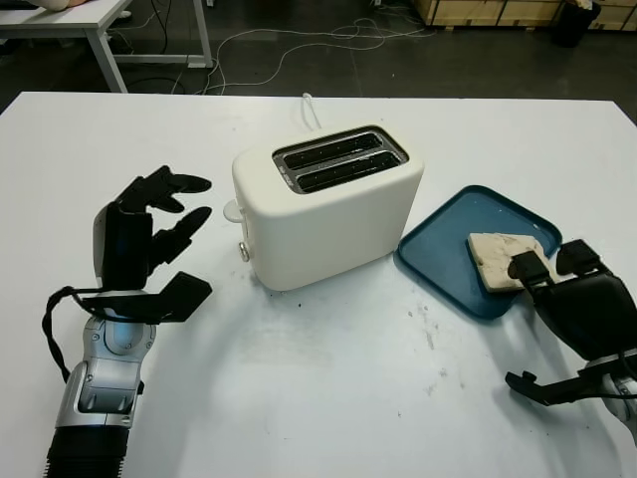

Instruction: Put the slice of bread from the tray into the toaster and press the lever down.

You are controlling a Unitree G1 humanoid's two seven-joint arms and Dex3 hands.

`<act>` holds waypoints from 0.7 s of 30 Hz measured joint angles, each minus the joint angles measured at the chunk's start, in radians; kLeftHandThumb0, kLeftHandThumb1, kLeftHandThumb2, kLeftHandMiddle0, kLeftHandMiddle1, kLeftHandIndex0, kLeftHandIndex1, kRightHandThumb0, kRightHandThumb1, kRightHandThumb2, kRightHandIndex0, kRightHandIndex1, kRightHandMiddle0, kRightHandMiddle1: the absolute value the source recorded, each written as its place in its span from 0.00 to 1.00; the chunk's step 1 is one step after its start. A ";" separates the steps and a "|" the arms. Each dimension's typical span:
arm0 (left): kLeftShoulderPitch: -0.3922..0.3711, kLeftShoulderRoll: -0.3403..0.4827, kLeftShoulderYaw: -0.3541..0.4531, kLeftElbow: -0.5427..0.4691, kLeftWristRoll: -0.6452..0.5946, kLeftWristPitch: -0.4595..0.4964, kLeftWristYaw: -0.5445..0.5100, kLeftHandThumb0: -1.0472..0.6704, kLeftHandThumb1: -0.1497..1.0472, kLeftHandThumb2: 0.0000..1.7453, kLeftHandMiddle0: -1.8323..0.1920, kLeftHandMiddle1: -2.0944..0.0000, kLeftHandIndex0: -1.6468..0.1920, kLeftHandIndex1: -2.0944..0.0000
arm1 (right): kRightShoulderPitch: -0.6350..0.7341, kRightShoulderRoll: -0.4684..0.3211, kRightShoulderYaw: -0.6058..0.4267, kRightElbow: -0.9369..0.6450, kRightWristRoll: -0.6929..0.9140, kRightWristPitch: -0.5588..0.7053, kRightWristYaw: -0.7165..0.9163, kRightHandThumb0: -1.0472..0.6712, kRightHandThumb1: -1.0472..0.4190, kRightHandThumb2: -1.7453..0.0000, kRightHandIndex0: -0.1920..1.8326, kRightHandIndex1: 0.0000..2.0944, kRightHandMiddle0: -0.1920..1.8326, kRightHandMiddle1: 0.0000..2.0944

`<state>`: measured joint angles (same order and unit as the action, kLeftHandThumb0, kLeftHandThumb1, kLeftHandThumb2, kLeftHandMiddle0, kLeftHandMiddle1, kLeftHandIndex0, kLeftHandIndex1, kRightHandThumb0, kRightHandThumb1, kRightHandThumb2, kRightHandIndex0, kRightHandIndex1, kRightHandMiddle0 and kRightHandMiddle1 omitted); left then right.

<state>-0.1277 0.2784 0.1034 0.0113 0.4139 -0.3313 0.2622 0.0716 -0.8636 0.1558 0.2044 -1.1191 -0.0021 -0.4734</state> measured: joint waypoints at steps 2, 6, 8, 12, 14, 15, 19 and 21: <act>0.000 0.000 0.000 0.000 0.000 0.000 -0.002 0.42 0.89 0.09 0.65 0.31 0.54 0.61 | 0.002 -0.001 0.000 -0.015 0.000 0.013 0.037 0.39 0.09 0.86 0.87 0.83 0.32 0.83; 0.000 0.001 0.000 0.000 0.000 -0.001 -0.003 0.42 0.89 0.08 0.65 0.31 0.54 0.60 | 0.012 -0.001 0.001 -0.046 0.000 0.027 0.065 0.40 0.09 0.85 0.87 0.83 0.35 0.83; 0.000 0.001 0.000 0.000 0.001 -0.001 -0.002 0.41 0.89 0.08 0.65 0.31 0.54 0.60 | 0.016 -0.002 -0.001 -0.055 0.001 0.027 0.065 0.40 0.09 0.86 0.87 0.83 0.35 0.83; 0.000 0.001 0.000 -0.001 0.004 -0.001 -0.001 0.41 0.89 0.08 0.65 0.31 0.54 0.60 | 0.020 -0.012 -0.001 -0.057 0.001 0.019 0.033 0.41 0.09 0.87 0.87 0.83 0.32 0.83; 0.000 0.001 0.000 -0.003 0.003 0.000 -0.003 0.41 0.89 0.09 0.65 0.31 0.55 0.60 | 0.020 -0.012 -0.005 -0.056 0.003 0.008 0.007 0.41 0.09 0.87 0.87 0.83 0.30 0.83; 0.000 0.001 0.000 -0.005 0.001 0.000 -0.005 0.42 0.89 0.09 0.65 0.31 0.55 0.60 | 0.019 -0.013 -0.007 -0.055 0.005 0.000 -0.006 0.42 0.09 0.87 0.87 0.83 0.28 0.83; 0.000 0.001 0.000 -0.005 0.001 0.001 -0.010 0.42 0.89 0.08 0.65 0.30 0.55 0.60 | 0.016 -0.026 -0.021 -0.023 0.018 -0.072 -0.108 0.46 0.09 0.90 0.87 0.83 0.18 0.83; 0.000 0.001 0.000 -0.005 0.001 0.001 -0.010 0.42 0.89 0.08 0.65 0.30 0.55 0.60 | 0.010 -0.040 -0.033 -0.001 0.042 -0.132 -0.176 0.47 0.09 0.92 0.73 0.83 0.12 0.83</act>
<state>-0.1277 0.2793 0.1031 0.0060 0.4149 -0.3303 0.2527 0.0818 -0.9037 0.1224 0.2034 -1.0767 -0.1340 -0.6499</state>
